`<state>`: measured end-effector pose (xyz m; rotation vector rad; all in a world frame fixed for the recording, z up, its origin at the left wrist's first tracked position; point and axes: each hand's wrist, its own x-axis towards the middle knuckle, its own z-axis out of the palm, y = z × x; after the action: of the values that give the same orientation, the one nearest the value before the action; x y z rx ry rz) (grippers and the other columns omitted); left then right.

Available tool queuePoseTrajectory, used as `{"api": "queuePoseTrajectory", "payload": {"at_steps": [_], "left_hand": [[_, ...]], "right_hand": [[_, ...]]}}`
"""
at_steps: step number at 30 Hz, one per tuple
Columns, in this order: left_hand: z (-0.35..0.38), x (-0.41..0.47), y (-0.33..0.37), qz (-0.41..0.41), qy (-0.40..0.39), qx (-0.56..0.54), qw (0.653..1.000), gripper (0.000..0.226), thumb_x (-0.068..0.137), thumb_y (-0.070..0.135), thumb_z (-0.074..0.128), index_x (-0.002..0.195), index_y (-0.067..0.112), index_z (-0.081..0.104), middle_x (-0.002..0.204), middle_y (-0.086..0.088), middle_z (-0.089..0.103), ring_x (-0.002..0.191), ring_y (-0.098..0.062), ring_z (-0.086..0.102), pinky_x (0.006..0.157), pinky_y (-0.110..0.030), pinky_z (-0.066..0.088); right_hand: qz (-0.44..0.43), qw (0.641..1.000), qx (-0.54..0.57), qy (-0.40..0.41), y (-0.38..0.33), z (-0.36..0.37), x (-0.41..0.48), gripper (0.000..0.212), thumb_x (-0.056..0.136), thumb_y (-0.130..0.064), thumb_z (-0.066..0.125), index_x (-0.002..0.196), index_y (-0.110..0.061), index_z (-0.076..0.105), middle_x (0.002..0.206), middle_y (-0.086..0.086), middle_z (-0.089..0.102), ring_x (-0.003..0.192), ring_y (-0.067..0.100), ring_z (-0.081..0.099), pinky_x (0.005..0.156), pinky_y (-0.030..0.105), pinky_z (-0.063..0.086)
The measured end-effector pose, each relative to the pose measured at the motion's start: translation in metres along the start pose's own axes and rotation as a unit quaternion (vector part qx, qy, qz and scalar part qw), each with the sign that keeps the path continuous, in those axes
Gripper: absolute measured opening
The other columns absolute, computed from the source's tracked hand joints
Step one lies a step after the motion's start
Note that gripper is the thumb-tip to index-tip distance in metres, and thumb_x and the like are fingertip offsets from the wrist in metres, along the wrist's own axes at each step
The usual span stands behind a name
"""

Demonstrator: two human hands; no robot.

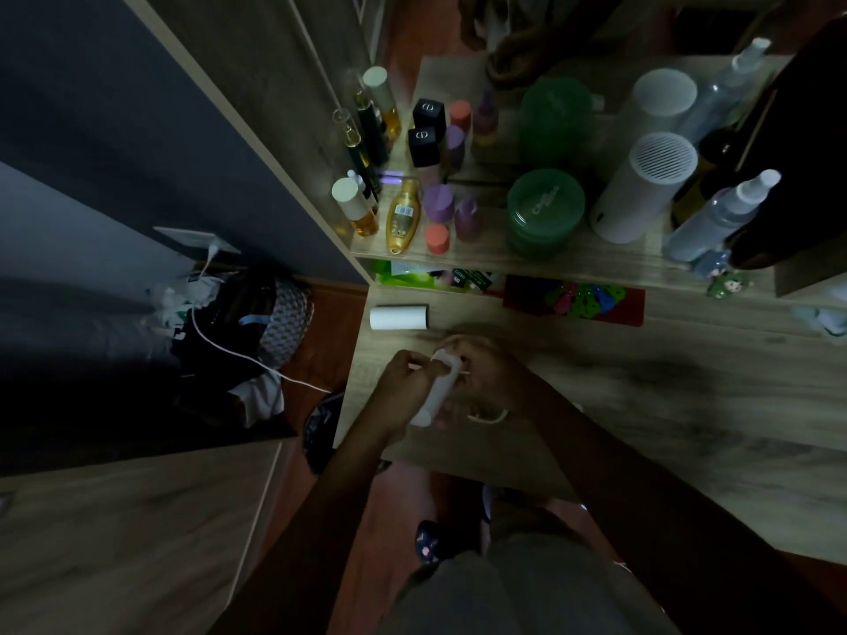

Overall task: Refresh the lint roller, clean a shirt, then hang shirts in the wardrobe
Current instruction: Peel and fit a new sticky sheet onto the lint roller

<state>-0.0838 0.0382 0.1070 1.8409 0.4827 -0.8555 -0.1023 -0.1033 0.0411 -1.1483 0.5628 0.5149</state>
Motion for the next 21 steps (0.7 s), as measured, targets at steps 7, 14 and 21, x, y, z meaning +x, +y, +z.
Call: {"api": "queuePoseTrajectory", "payload": {"at_steps": [7,14,21], "left_hand": [[-0.001,0.007,0.0,0.028,-0.018,0.001,0.999,0.029,0.064,0.032,0.086,0.087,0.022,0.073,0.09,-0.016,0.076,0.09,-0.038,0.074,0.086,-0.051,0.06],[0.007,0.009,-0.006,0.075,0.002,0.009,0.997,0.008,0.085,0.008,0.077,0.088,0.013,0.074,0.081,0.005,0.071,0.08,-0.015,0.069,0.072,-0.018,0.049],[0.007,0.008,-0.006,0.063,-0.019,0.006,0.998,0.007,0.088,0.01,0.074,0.095,0.013,0.075,0.086,-0.003,0.072,0.083,-0.021,0.072,0.064,-0.011,0.051]], "right_hand": [[0.02,0.997,0.063,0.028,0.002,0.003,0.0,0.017,0.1,-0.015,0.05,0.09,-0.017,0.064,0.09,0.005,0.063,0.082,0.022,0.062,0.085,0.043,0.053],[0.022,0.997,0.064,0.038,0.002,0.005,-0.004,0.011,0.098,-0.023,0.055,0.093,-0.019,0.064,0.097,0.012,0.063,0.094,0.031,0.058,0.102,0.06,0.043],[0.008,0.996,0.077,0.055,0.004,0.002,-0.006,0.012,0.101,-0.018,0.051,0.094,-0.019,0.061,0.09,0.002,0.063,0.08,0.018,0.061,0.082,0.038,0.052]]}}
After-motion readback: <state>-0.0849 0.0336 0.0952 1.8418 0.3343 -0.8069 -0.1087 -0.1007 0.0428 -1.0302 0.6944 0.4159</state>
